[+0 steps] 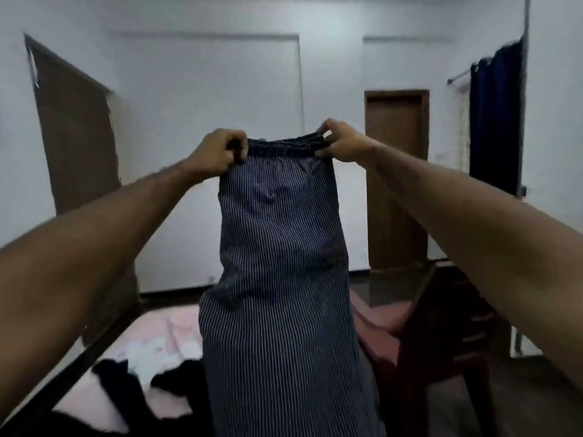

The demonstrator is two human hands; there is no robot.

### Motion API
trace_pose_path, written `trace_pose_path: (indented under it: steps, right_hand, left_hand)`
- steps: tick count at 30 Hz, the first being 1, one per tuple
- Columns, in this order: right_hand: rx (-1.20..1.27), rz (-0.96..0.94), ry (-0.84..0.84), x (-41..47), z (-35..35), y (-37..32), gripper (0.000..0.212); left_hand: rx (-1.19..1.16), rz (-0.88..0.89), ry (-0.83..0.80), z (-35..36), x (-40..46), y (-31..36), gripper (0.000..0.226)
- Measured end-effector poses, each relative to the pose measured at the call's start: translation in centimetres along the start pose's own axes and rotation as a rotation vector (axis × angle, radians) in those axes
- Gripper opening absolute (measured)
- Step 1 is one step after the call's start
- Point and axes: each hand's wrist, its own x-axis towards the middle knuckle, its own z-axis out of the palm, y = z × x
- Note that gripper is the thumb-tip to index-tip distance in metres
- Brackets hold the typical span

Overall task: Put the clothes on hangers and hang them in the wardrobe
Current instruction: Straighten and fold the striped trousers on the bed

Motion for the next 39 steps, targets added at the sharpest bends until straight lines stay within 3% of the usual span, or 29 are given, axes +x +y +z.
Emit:
trace_pose_path:
  steps: [3,6,9,15,23,27,30,35,37,39]
  right_hand:
    - [-0.014,0.089,-0.054,0.5,5.7,6.2,0.033]
    - [-0.049,0.183,-0.067,0.9,11.0,11.8,0.031]
    - [0.116,0.318,-0.039,0.7,16.4,16.7,0.04]
    - [0.379,0.478,-0.138,-4.1,24.7,23.9,0.024]
    - [0.591,0.514,-0.251,-17.2,24.9,25.1,0.023]
    - [0.542,0.566,-0.296,-22.5,24.5,23.5,0.033]
    - [0.522,0.604,-0.336,-27.0,24.6,22.9,0.033]
    - [0.308,0.564,-0.571,-37.2,25.5,23.9,0.026]
    - [0.161,0.485,-0.644,-40.8,25.9,24.2,0.02]
    - [-0.008,0.426,-0.625,-43.6,26.6,24.5,0.028]
  left_hand:
    - [0.223,-0.016,-0.141,6.2,-0.7,-4.8,0.04]
    - [0.375,0.006,-0.274,12.0,-1.4,-9.3,0.018]
    - [0.509,0.018,-0.34,17.5,-2.9,-13.2,0.016]
    - [0.519,0.12,-0.511,23.8,-8.3,-17.5,0.014]
    - [0.274,0.202,-0.409,24.4,-21.1,-14.1,0.029]
    - [0.31,0.293,-0.458,24.9,-28.1,-11.7,0.026]
    - [0.254,0.252,-0.49,24.8,-32.4,-10.0,0.027]
    - [0.292,0.444,-0.784,26.6,-41.4,-7.8,0.03]
    - [0.31,0.427,-0.849,27.6,-44.5,-7.2,0.036]
    - [0.324,0.375,-0.891,28.7,-46.6,-6.6,0.039]
